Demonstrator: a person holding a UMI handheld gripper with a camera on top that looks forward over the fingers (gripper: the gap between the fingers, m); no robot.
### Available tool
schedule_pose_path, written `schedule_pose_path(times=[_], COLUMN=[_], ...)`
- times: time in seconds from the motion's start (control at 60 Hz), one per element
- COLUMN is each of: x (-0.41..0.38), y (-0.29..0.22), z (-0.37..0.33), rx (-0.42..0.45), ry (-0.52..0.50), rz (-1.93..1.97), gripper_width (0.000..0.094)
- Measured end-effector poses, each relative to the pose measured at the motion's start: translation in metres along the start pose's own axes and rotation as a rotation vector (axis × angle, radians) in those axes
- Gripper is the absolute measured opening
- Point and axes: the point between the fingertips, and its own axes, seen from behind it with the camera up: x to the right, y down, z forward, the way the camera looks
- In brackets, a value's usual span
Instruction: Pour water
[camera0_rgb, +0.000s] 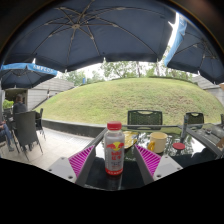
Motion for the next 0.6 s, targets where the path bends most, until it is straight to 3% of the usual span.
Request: schedule_pose_path(times=[0.433,0.5,0.55,0.6], x=[-0.005,-0.012,-0.001,-0.002], y=[0.017,0.018,0.017,0.017], z=[0.103,0.117,0.125,0.131], rx=[-0.062,-0.062,-0.058,-0.044], ry=[-0.043,-0.049,-0.019,-0.013], rz=[-0.021,-0.027,-0.041,-0.031], gripper_width=[0.0805,0.0742,0.0548,0.0535])
